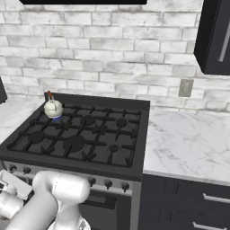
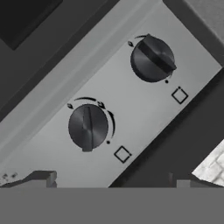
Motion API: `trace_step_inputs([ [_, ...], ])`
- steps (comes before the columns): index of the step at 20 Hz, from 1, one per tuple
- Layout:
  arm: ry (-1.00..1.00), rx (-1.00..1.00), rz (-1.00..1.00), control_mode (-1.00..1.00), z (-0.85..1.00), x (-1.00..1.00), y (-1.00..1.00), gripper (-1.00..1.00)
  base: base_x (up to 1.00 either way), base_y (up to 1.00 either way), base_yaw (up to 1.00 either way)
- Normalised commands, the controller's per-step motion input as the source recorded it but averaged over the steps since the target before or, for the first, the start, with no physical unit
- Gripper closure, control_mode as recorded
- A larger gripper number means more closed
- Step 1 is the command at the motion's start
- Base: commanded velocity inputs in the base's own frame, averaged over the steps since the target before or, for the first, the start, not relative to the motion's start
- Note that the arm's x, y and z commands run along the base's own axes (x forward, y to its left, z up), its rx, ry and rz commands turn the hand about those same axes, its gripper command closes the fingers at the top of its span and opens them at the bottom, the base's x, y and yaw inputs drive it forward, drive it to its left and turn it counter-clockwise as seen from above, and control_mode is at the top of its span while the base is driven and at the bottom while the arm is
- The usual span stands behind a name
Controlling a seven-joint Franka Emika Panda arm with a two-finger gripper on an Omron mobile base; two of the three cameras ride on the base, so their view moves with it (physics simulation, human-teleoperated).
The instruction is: Lower the heat of the kettle.
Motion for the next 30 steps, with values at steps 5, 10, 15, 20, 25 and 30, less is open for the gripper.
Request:
trace_step_inputs([
  [5,0.03,0.0,0.02,-1.0,-0.11,0.16,0.13,-1.0,0.0,0.0,0.0],
  [10,0.0,0.0,0.0,-1.0,-0.07,0.18,0.15,-1.0,0.0,0.0,0.0],
  [15,0.0,0.0,0.01,-1.0,-0.12,0.1,0.11,-1.0,0.0,0.0,0.0],
  [20,0.0,0.0,0.02,-1.0,-0.14,0.0,0.0,-1.0,0.0,0.0,0.0],
  [25,0.0,0.0,0.01,-1.0,-0.07,0.0,-0.01,-1.0,0.0,0.0,0.0],
  [30,-0.02,0.01,0.0,-1.0,0.0,0.0,-0.05,-1.0,0.0,0.0,0.0],
])
